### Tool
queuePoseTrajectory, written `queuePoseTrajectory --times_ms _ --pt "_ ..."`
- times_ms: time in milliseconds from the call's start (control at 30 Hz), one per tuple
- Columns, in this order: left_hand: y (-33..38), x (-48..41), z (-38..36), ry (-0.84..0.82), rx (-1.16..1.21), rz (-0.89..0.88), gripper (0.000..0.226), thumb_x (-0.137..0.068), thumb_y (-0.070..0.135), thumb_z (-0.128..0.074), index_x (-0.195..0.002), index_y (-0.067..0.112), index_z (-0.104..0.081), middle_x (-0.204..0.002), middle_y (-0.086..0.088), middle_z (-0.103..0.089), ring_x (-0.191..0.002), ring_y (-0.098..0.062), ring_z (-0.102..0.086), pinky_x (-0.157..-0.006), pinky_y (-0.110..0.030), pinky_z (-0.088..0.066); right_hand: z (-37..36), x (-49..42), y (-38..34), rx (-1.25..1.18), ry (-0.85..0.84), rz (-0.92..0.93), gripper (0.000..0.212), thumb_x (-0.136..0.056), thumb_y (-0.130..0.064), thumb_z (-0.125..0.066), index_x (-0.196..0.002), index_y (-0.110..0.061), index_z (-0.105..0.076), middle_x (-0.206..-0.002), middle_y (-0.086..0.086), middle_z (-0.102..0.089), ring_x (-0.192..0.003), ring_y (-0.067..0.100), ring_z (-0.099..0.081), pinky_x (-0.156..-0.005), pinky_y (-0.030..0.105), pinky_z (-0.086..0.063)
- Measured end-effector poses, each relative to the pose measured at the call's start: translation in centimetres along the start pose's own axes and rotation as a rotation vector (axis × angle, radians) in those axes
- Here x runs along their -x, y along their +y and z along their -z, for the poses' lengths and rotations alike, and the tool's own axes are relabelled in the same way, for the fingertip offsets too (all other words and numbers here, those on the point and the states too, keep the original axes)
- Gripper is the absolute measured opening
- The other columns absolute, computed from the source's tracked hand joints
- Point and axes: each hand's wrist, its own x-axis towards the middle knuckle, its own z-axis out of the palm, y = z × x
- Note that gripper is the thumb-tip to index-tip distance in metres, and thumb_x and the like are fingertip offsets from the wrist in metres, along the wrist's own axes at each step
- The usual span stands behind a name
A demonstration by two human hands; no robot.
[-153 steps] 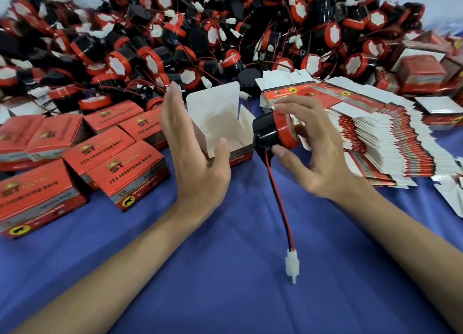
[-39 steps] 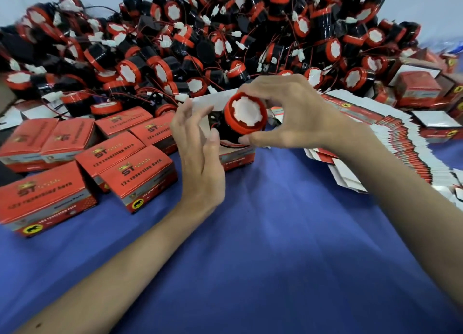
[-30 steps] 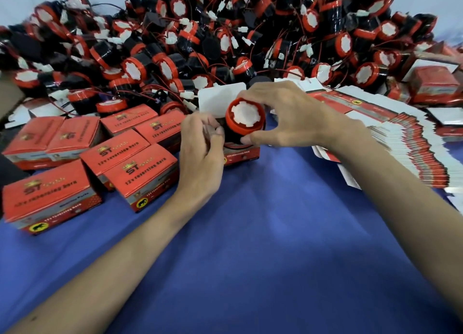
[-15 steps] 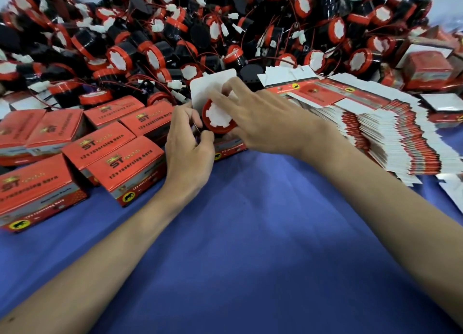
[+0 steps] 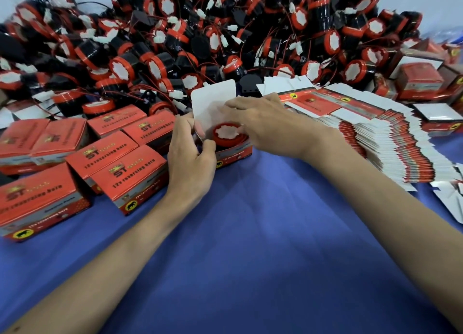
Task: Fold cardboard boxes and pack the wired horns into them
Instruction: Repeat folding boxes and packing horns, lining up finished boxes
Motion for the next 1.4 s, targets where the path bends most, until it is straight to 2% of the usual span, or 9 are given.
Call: queuePoseTrajectory --times_ms 133,267,433,567,733,867,933,1167,1400 --pt "-0.2 0.1 -0.1 0.014 -0.024 -0.011 0.029 -0.080 -0.002 -0.048 -0.081 0.023 -0.034 -0.087 -0.001 -0.042 -0.074 -0.008 -0.038 -0.064 -0.025 -0.032 0.2 0.0 0.5 -0.086 0.062 0.006 0.037 -0.092 0.006 -0.048 -0.129 0.001 -0.052 -0.129 0.015 -0.048 -0.101 0.032 -0.056 -0.090 0.041 -0.044" --pt "-0.2 0.0 -0.1 0.027 -0.041 -0.010 0.023 -0.082 -0.006 -0.049 -0.086 0.013 -0.036 -0.086 0.000 -0.040 -0.074 -0.008 -0.037 -0.065 -0.027 -0.035 0.1 0.2 0.9 -0.031 0.072 -0.018 0.030 -0.094 -0.008 -0.057 -0.121 0.004 -0.057 -0.128 0.016 -0.038 -0.088 0.031 -0.057 -0.080 0.041 -0.048" --pt "-0.1 0.0 -0.1 0.020 -0.057 -0.028 0.020 -0.081 0.000 -0.050 -0.087 0.013 -0.036 -0.084 0.004 -0.039 -0.074 -0.010 -0.038 -0.063 -0.022 -0.034 0.3 0.5 0.9 0.163 0.131 -0.054 0.033 -0.096 -0.032 -0.054 -0.119 -0.011 -0.065 -0.118 0.004 -0.048 -0.111 0.024 -0.039 -0.095 0.041 -0.036" --pt "-0.2 0.0 -0.2 0.029 -0.039 -0.018 0.027 -0.086 0.003 -0.056 -0.084 0.022 -0.035 -0.097 -0.009 -0.049 -0.091 -0.022 -0.050 -0.069 -0.036 -0.046 0.2 0.5 0.5 0.173 0.094 -0.056 0.031 -0.095 -0.017 -0.052 -0.123 -0.023 -0.062 -0.113 0.000 -0.057 -0.111 0.025 -0.043 -0.093 0.047 -0.034" --pt "0.0 0.2 -0.4 0.057 -0.075 -0.005 0.041 -0.084 0.022 -0.074 -0.087 0.018 -0.034 -0.102 -0.010 -0.053 -0.097 -0.025 -0.054 -0.070 -0.047 -0.051 0.5 0.2 0.9 -0.132 0.060 -0.031 0.028 -0.089 -0.005 -0.053 -0.110 -0.009 -0.071 -0.105 0.007 -0.064 -0.099 0.023 -0.056 -0.085 0.037 -0.047" --pt "0.2 0.0 -0.3 0.081 -0.035 0.036 0.044 -0.083 0.012 -0.068 -0.082 0.032 -0.029 -0.102 -0.008 -0.051 -0.094 -0.019 -0.051 -0.068 -0.036 -0.046 0.7 0.4 1.5 -0.253 0.062 -0.006 0.019 -0.088 -0.009 -0.062 -0.102 -0.008 -0.074 -0.091 -0.001 -0.061 -0.084 0.011 -0.053 -0.074 0.014 -0.034" --pt "0.2 0.0 -0.2 0.084 0.013 0.077 0.042 -0.082 0.010 -0.066 -0.086 0.033 -0.031 -0.103 -0.005 -0.048 -0.097 -0.018 -0.050 -0.071 -0.034 -0.047 0.7 0.3 1.1 -0.267 0.066 0.014 0.018 -0.088 -0.011 -0.062 -0.102 -0.010 -0.074 -0.087 -0.006 -0.053 -0.082 0.007 -0.049 -0.072 0.011 -0.030" --pt "-0.1 0.1 -0.2 0.082 0.022 0.070 0.036 -0.082 0.004 -0.057 -0.101 0.023 -0.034 -0.101 0.005 -0.043 -0.094 -0.009 -0.048 -0.071 -0.025 -0.045 0.4 0.1 -0.4 -0.111 0.065 -0.034 0.027 -0.087 -0.008 -0.050 -0.105 -0.011 -0.071 -0.112 0.006 -0.056 -0.098 0.028 -0.055 -0.084 0.041 -0.045" --pt "-0.2 0.1 -0.3 0.078 -0.005 0.048 0.035 -0.083 0.005 -0.058 -0.105 0.021 -0.037 -0.101 0.011 -0.041 -0.093 0.000 -0.045 -0.074 -0.020 -0.042 1.3 0.5 0.1 -0.125 -0.058 -0.010 0.035 -0.084 -0.012 -0.050 -0.111 -0.021 -0.071 -0.099 0.003 -0.070 -0.090 0.028 -0.062 -0.075 0.042 -0.052"
